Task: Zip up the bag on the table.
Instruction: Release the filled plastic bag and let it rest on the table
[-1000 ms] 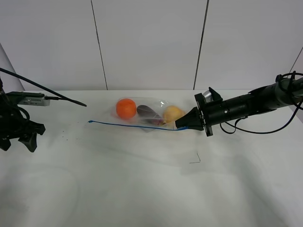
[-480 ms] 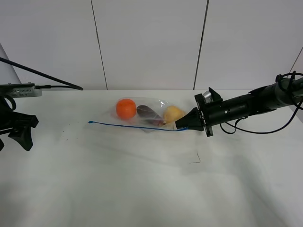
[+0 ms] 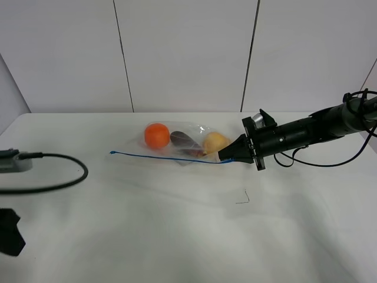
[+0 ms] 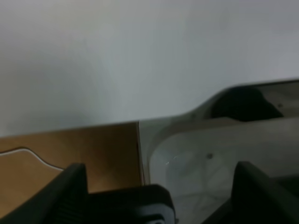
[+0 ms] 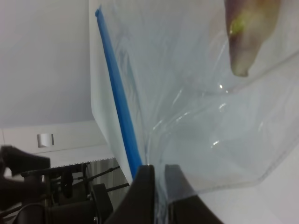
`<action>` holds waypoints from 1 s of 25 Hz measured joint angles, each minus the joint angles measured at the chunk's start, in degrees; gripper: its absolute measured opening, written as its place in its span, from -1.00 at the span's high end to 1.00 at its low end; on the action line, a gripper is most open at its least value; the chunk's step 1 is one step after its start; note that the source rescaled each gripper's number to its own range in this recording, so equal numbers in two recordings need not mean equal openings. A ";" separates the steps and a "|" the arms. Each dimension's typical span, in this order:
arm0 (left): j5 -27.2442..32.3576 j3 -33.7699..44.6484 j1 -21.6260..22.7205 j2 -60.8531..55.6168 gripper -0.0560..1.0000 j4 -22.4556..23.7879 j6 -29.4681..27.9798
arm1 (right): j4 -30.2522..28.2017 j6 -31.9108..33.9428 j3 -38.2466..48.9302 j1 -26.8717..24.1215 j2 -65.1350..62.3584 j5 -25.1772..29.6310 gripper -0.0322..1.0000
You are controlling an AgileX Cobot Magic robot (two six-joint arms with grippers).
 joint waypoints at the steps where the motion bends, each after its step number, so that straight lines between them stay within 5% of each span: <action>1: -0.56 1.97 0.00 -2.48 -0.87 0.04 0.12 | 0.00 0.00 0.00 0.00 0.00 0.00 0.93; 25: 0.07 5.30 -0.06 -49.93 -0.87 -0.11 0.34 | -0.13 0.00 0.00 0.00 0.00 0.00 0.93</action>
